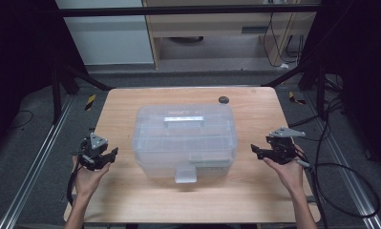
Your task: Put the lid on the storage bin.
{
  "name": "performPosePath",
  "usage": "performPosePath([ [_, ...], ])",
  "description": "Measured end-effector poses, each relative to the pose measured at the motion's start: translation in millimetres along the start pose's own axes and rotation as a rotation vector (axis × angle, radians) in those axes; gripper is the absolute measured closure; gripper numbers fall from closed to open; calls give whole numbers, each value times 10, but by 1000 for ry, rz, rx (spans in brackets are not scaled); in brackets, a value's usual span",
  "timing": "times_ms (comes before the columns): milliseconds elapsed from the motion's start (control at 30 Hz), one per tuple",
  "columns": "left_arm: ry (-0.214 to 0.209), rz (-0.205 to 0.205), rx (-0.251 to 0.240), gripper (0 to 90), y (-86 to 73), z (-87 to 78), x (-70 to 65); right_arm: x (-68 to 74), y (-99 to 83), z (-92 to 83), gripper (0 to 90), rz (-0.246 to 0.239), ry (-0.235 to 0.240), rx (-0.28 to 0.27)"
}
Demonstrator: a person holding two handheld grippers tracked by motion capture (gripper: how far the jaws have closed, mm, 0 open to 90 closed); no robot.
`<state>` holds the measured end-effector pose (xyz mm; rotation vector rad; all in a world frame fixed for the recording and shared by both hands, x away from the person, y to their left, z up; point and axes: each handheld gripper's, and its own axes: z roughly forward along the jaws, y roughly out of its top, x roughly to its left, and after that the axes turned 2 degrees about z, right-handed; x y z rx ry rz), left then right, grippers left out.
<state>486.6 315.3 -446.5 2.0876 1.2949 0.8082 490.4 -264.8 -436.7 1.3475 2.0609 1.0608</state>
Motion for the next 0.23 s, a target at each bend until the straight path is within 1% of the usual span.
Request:
performPosePath([
  [67,6,-6,20,462,-49,62,38,-58,-46,27,222,4,-24,1],
  [133,0,-25,44,428,-89,110,81,-111,-90,50,193,10,-52,2],
  [167,2,-32,48,412,-109,128,98,-136,-109,59,179,15,-58,2],
  [233,10,-32,64,382,-135,159,126,-189,-146,77,155,17,-72,3],
])
